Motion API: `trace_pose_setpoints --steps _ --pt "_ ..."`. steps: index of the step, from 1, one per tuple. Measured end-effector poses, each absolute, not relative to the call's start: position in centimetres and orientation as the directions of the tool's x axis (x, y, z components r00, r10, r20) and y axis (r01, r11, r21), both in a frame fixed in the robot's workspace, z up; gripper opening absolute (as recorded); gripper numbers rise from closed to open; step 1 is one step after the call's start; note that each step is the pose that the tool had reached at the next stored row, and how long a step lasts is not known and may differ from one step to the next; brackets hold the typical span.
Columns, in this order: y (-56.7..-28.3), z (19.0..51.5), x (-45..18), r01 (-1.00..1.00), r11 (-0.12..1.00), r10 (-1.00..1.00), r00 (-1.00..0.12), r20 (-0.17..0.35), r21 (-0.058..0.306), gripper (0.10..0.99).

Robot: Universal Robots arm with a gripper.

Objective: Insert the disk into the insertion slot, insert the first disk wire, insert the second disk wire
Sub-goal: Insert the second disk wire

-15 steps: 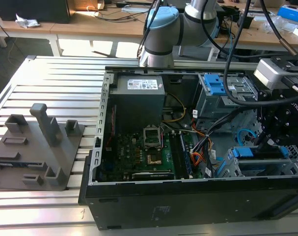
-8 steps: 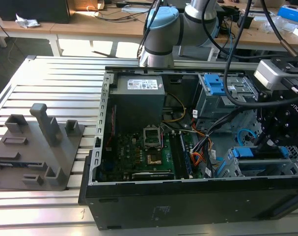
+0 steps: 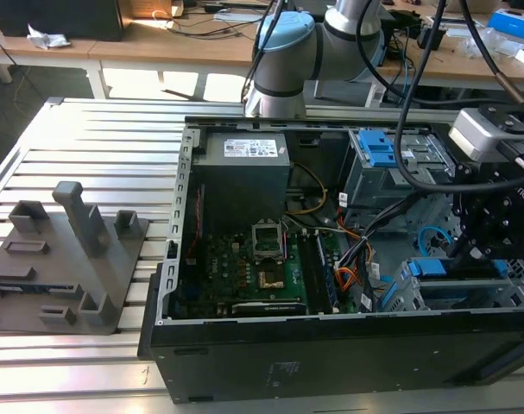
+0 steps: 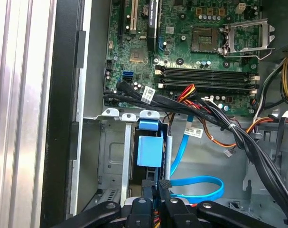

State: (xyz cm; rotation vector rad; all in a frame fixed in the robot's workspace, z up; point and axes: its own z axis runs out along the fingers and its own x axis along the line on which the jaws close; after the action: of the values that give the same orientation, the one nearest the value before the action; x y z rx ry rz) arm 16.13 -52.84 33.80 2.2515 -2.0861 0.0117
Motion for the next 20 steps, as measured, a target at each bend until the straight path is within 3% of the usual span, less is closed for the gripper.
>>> trace_pose_setpoints --steps 4,6,9,13,15,17,20 --pt "-52.8 33.7 16.1 -0.996 -0.075 -0.996 0.077 0.055 0.047 0.165" --pt "-52.8 33.7 16.1 -0.996 -0.075 -0.996 0.077 0.054 0.048 0.239" --pt "-52.8 33.8 16.1 -0.996 -0.075 -0.996 0.077 0.054 0.048 0.239" --pt "-52.8 36.5 16.1 -0.996 -0.074 -0.995 0.077 0.057 0.048 0.239" --pt "-52.8 37.1 16.1 -0.996 -0.074 -0.995 0.077 0.059 0.048 0.227" --pt "-52.8 38.1 16.1 -0.996 -0.074 -0.995 0.077 0.062 0.048 0.106" --pt "-52.8 38.5 16.1 -0.996 -0.074 -0.995 0.077 0.063 0.048 0.106"
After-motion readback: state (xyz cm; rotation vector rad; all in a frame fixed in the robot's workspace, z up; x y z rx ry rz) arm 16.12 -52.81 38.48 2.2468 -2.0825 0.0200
